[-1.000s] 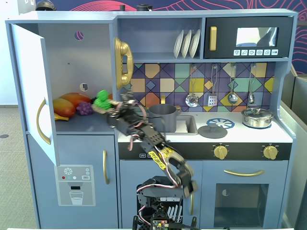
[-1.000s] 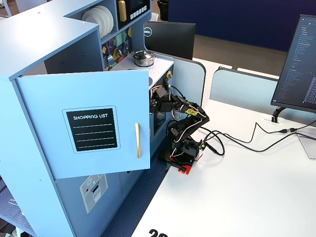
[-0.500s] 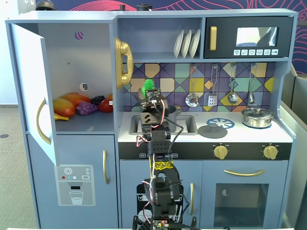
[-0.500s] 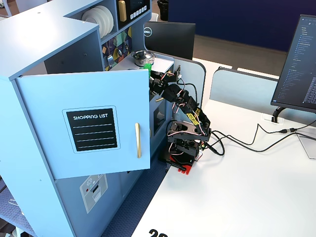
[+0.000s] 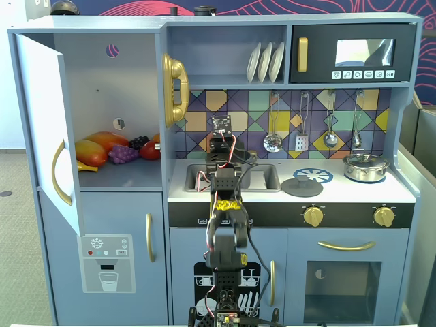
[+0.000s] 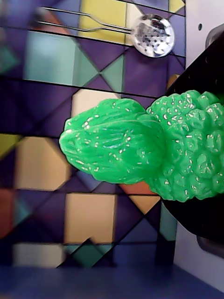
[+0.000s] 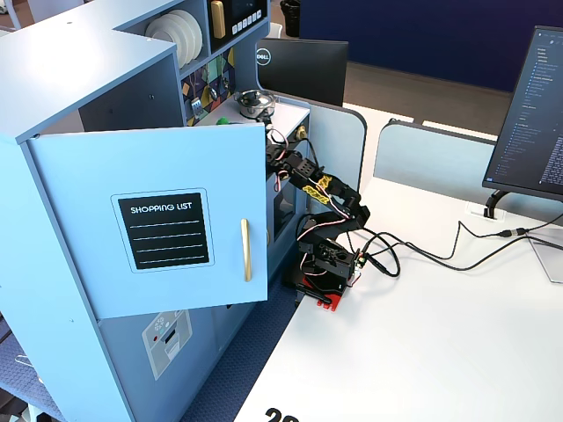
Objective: Pick up the green pineapple from the left cabinet and place it in the gray recipient
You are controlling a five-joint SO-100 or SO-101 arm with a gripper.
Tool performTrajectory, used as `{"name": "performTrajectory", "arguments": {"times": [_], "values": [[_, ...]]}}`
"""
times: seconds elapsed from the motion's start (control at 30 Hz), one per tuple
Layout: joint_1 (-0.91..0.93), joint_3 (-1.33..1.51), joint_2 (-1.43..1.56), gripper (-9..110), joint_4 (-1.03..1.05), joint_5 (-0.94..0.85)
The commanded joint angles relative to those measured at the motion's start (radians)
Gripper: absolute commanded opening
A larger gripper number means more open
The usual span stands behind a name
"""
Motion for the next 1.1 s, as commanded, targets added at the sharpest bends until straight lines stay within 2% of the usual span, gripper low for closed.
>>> {"name": "performTrajectory", "arguments": {"times": [0.0,0.17,0.47,0.7,1.07], "values": [[0.032,-0.146,-0.155,0,-0.057,0.040],[0.041,-0.241,-0.311,0,-0.107,0.048],[0.029,-0.278,-0.422,0,-0.137,0.049],[0.026,-0.275,-0.437,22,-0.141,0.078],[0.046,-0.285,-0.390,25,-0.101,0.061]]}}
